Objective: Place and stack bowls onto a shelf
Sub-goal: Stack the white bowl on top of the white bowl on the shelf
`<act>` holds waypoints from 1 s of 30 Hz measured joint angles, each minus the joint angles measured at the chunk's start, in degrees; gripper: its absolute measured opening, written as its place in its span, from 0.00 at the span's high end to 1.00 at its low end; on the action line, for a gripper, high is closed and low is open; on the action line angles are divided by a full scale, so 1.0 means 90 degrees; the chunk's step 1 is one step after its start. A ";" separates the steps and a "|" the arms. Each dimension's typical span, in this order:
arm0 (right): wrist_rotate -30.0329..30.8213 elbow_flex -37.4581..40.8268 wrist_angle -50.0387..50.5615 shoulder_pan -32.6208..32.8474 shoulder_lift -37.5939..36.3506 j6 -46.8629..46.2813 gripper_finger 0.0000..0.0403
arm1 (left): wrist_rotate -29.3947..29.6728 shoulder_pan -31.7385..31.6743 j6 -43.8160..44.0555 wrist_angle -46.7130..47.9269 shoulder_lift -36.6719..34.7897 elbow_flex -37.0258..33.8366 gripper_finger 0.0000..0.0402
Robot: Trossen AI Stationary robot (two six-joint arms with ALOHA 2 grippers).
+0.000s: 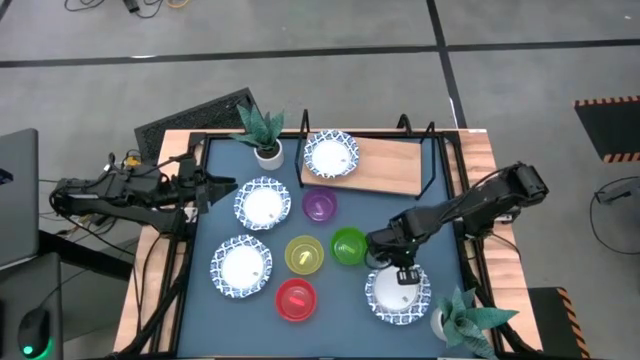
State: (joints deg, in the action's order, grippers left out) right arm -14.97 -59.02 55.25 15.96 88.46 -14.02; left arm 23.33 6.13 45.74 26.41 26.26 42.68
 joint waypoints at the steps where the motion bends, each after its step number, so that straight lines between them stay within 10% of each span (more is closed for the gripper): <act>1: -0.0002 -0.0170 0.0237 -0.0026 -0.0120 0.0088 0.95 | 0.0000 0.0000 0.0000 0.0002 0.0000 0.0000 0.57; 11: 0.0858 -0.2315 0.1216 -0.1986 -0.0942 0.0520 0.95 | 0.0000 0.0001 -0.0002 0.0034 0.0000 0.0000 0.57; 21: 0.1976 -0.4670 0.0651 -0.4624 0.0436 -0.0484 0.94 | -0.0002 0.0000 0.0059 0.0034 0.0000 0.0000 0.57; 30: -0.0580 -0.5455 0.0974 -0.6300 0.2171 -0.0527 0.94 | -0.0002 0.0000 0.0092 0.0034 0.0000 0.0000 0.57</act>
State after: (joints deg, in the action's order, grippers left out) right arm -20.19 -108.12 64.01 -40.75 108.00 -18.76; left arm 23.31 6.13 46.57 26.72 26.26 42.68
